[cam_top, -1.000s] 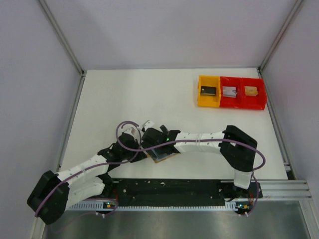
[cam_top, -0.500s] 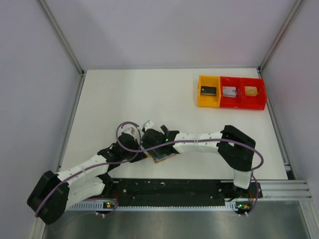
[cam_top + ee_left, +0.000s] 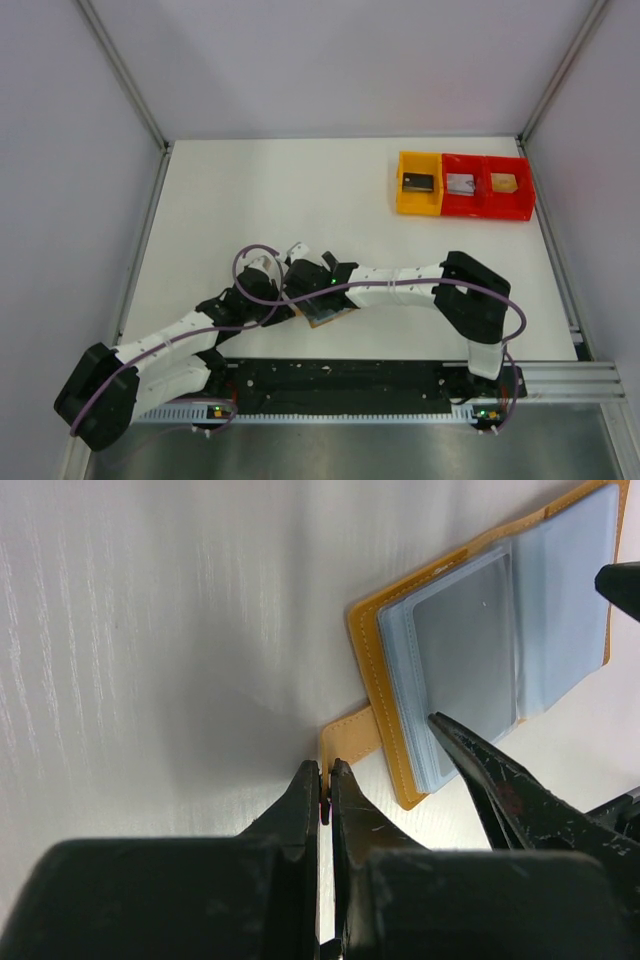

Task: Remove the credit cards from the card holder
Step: Remove the credit card from the card holder.

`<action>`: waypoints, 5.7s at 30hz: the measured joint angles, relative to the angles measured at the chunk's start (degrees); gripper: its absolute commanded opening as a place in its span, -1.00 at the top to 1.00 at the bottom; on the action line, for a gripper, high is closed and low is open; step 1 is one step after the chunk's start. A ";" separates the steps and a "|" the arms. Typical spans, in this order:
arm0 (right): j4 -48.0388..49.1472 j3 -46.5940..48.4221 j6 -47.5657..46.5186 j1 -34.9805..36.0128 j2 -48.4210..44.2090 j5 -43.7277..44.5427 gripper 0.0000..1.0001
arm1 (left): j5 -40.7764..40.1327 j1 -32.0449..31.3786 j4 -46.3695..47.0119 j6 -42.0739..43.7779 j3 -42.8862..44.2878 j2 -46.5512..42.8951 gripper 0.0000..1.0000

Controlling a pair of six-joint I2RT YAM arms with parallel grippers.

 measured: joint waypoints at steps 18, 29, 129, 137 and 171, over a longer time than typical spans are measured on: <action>-0.57 0.04 0.44 0.00 0.02 -0.74 -0.91 | -0.04 0.00 0.55 0.02 -0.44 -0.46 1.00; -1.49 0.07 0.46 0.33 0.11 4.42 -0.90 | -0.22 -0.07 0.44 0.15 -0.48 -1.07 1.00; 25.33 -26.75 16.11 -26.75 -13.57 -37.90 1.00 | 10.51 -0.85 24.85 -11.32 12.07 31.17 0.84; 24.85 -26.75 16.06 -26.77 -13.77 -37.29 1.00 | 11.19 -0.79 26.71 -12.33 11.02 30.69 0.99; 25.70 -25.62 12.44 -29.66 -13.22 -47.34 1.00 | 12.20 -0.92 26.21 -12.87 7.93 26.64 0.99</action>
